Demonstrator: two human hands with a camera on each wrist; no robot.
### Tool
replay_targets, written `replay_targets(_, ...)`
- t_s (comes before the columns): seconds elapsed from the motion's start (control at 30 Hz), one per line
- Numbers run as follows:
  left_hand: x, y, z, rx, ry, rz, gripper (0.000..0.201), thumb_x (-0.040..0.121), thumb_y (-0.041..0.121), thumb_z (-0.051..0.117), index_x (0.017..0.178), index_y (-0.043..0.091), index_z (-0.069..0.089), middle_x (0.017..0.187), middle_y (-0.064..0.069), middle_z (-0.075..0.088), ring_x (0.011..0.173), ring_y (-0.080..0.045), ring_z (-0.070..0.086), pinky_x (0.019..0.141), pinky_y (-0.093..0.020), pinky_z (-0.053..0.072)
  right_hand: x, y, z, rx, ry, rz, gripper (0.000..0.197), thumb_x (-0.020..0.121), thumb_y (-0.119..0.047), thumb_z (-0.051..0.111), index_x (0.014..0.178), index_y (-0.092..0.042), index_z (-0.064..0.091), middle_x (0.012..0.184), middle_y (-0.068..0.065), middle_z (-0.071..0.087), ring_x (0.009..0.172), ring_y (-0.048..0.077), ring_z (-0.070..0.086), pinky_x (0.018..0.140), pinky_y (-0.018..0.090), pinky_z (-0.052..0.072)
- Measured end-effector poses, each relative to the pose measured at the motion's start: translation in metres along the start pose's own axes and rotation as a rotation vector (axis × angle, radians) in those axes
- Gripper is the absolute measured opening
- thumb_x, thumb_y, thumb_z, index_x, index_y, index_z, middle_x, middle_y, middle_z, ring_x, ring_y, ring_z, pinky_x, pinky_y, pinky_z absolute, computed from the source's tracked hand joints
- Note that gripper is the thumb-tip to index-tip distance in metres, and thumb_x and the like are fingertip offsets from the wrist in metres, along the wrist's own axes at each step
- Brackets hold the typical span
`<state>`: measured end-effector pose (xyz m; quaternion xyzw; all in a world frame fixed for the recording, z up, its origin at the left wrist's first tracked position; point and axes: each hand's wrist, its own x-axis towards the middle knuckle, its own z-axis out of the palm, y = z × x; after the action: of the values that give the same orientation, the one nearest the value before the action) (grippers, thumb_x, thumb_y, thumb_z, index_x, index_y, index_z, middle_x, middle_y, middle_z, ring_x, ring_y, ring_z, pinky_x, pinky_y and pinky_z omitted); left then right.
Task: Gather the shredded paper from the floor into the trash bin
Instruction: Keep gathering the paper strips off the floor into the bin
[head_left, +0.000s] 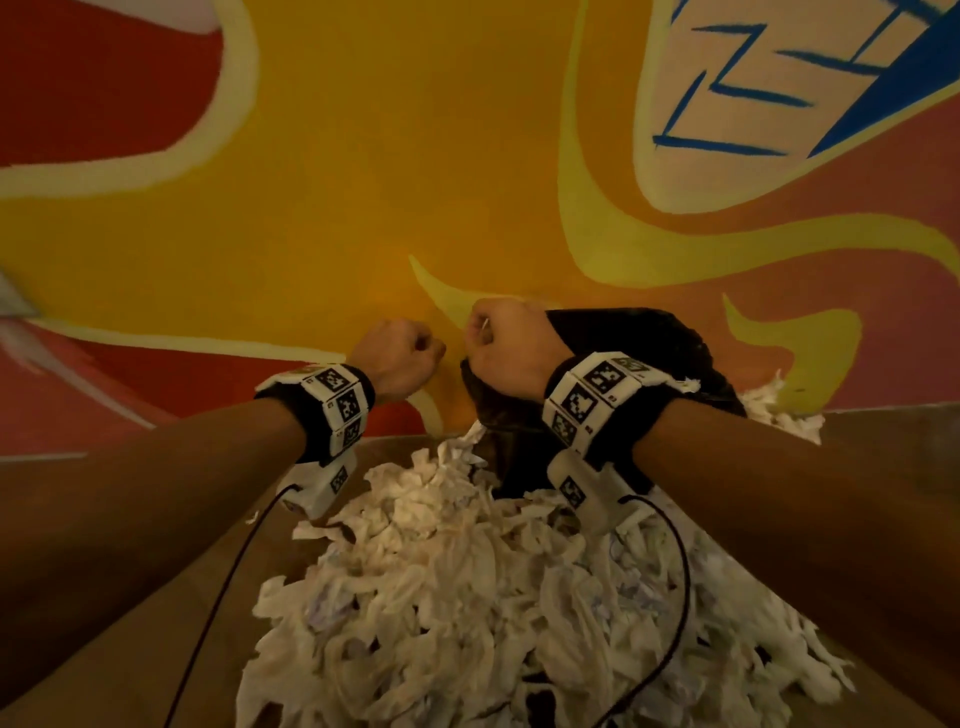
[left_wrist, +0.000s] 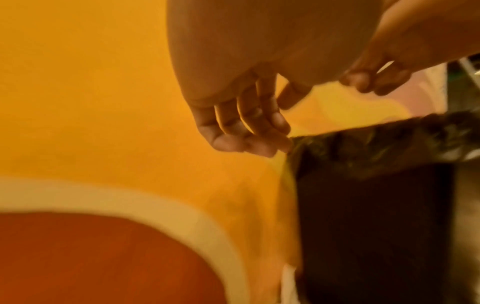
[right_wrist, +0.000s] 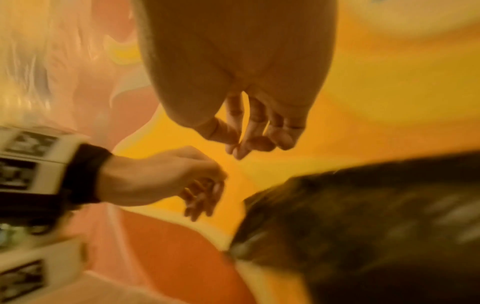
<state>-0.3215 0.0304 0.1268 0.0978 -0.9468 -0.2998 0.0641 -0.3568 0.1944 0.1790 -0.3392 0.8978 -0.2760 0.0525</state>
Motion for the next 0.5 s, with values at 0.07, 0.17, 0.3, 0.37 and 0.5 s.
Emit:
replay_targets(0.07, -0.003, -0.02, -0.001, 0.07, -0.065, -0.013, 0.033, 0.093, 0.022, 0.051, 0.062, 0.009, 0.051, 0.06, -0.011, 0.055, 0.054, -0.027, 0.046, 0.052, -0.033, 0.037, 0.0, -0.015, 0.021, 0.028, -0.035, -0.016, 0.007, 0.084, -0.011, 0.055, 0.081, -0.01, 0.06, 0.074, 0.007, 0.063, 0.072, 0.026, 0.06, 0.065, 0.041, 0.054)
replay_targets(0.17, -0.006, -0.045, 0.002, 0.272, -0.249, 0.019, 0.025, 0.087, 0.019, 0.061, 0.066, 0.016, 0.05, 0.072, -0.011, 0.06, 0.062, -0.027, 0.049, 0.056, -0.035, 0.041, 0.002, -0.033, 0.055, 0.042, -0.152, -0.025, 0.013, 0.085, -0.01, 0.054, 0.083, -0.009, 0.067, 0.075, 0.006, 0.066, 0.073, 0.024, 0.062, 0.065, 0.039, 0.056)
replay_targets(0.3, -0.019, -0.075, 0.024, 0.369, -0.556, 0.008, 0.023, 0.09, 0.032, 0.064, 0.102, 0.013, 0.066, 0.103, -0.01, 0.069, 0.079, -0.02, 0.061, 0.073, -0.03, 0.051, 0.009, -0.031, 0.101, -0.004, -0.267, 0.074, 0.017, 0.09, -0.01, 0.051, 0.092, -0.002, 0.065, 0.093, 0.016, 0.068, 0.085, 0.029, 0.062, 0.075, 0.038, 0.053)
replay_targets(0.37, -0.025, -0.093, 0.039, 0.344, -0.654, -0.004, 0.036, 0.092, 0.024, 0.061, 0.127, 0.015, 0.056, 0.127, -0.004, 0.061, 0.107, -0.02, 0.06, 0.091, -0.031, 0.047, 0.013, -0.021, 0.121, -0.04, -0.29, 0.135, 0.016, 0.088, -0.01, 0.053, 0.094, -0.001, 0.065, 0.097, 0.018, 0.067, 0.083, 0.025, 0.059, 0.076, 0.039, 0.053)
replay_targets(0.5, -0.028, -0.128, 0.058, 0.338, -0.682, 0.092, 0.065, 0.087, 0.029, 0.066, 0.144, 0.028, 0.035, 0.142, 0.004, 0.048, 0.125, -0.016, 0.048, 0.106, -0.031, 0.039, 0.034, 0.001, 0.143, -0.101, -0.362, 0.296, 0.018, 0.09, -0.013, 0.056, 0.098, 0.0, 0.066, 0.098, 0.017, 0.065, 0.093, 0.031, 0.062, 0.078, 0.037, 0.054)
